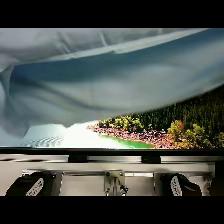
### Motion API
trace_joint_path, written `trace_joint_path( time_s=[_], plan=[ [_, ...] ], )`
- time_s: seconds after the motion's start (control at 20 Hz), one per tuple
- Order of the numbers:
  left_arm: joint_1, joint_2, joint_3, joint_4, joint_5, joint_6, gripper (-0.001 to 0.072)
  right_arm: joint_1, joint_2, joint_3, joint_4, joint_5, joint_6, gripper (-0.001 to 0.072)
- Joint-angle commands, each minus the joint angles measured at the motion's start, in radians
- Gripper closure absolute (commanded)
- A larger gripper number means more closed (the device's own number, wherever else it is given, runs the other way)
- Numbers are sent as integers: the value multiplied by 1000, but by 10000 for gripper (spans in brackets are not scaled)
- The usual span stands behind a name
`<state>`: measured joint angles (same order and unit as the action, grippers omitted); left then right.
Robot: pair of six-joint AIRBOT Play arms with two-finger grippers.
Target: Fold the shirts.
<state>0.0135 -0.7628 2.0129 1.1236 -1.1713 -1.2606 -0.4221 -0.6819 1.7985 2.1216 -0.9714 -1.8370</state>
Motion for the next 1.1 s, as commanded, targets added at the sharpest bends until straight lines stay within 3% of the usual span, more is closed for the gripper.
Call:
trace_joint_path(
  time_s=[0.0, 0.15, 0.3, 0.4, 0.55, 0.75, 0.9, 1.05],
  plan=[
    [1, 26, -18, 147, -114, -40, 681, 0, -4, 6, -44, -65, 53, 667],
    [1, 8, -145, 232, -128, -104, 681, 0, -89, 6, -45, -169, 72, 667],
    [0, -35, -381, 242, -130, -126, 680, 0, -266, -8, -45, -485, 91, 667],
    [0, -104, -552, 241, -106, -153, 680, 0, -383, -103, -44, -565, 101, 668],
    [0, -283, -703, 174, 58, -156, 680, 68, -543, -311, -61, -367, 99, 668],
    [0, -619, -636, 22, 327, -139, 680, 199, -816, -341, -78, 33, 110, 668],
    [-1, -846, -487, 0, 381, -139, 680, 248, -938, -341, -53, 301, 130, 668],
    [-3, -993, -358, -3, 438, -140, 680, 291, -1001, -341, -52, 477, 130, 667]
  ],
)
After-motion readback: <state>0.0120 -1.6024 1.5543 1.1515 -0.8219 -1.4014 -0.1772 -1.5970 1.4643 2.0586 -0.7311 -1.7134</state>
